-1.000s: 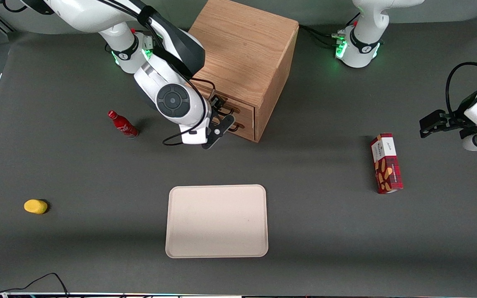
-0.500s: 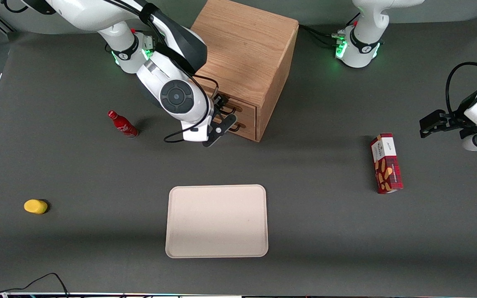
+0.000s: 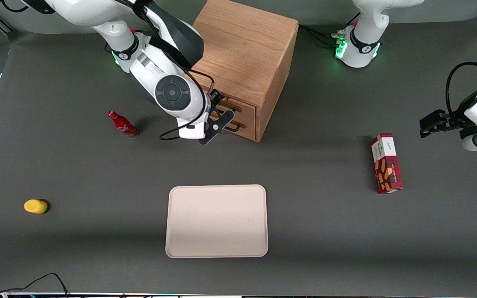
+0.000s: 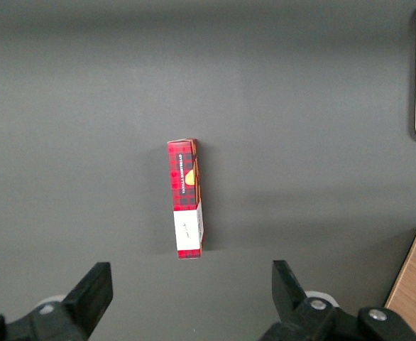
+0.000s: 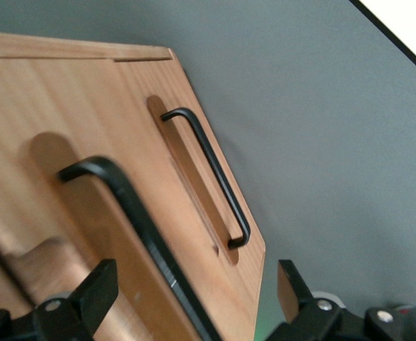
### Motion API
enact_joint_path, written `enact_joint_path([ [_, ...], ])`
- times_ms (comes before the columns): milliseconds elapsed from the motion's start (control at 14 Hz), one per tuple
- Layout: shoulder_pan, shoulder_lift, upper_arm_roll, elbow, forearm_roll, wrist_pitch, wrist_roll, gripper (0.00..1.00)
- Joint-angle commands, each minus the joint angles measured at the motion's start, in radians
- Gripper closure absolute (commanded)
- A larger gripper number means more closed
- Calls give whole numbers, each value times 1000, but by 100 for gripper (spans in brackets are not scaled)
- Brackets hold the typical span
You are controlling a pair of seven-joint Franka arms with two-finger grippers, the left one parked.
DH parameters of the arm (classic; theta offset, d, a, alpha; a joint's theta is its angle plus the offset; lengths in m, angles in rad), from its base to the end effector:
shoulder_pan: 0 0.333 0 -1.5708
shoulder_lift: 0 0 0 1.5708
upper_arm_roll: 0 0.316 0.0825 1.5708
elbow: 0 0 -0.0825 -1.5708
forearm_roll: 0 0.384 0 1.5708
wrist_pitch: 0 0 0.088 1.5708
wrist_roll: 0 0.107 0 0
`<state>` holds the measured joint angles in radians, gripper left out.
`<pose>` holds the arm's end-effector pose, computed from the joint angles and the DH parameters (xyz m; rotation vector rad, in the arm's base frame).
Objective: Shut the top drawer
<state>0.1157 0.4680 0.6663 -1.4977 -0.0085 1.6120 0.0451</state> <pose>0.4982 0.4051 0.4291 -2.7544 -1.0394 0.5144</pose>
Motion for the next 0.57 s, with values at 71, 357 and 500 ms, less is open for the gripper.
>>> enact_joint_path([
  [71, -7, -14, 12, 80, -18, -85, 29, 0],
  [357, -24, -55, -146, 207, -24, -139, -38, 0],
  [500, -24, -110, -233, 206, -36, -146, -143, 0],
])
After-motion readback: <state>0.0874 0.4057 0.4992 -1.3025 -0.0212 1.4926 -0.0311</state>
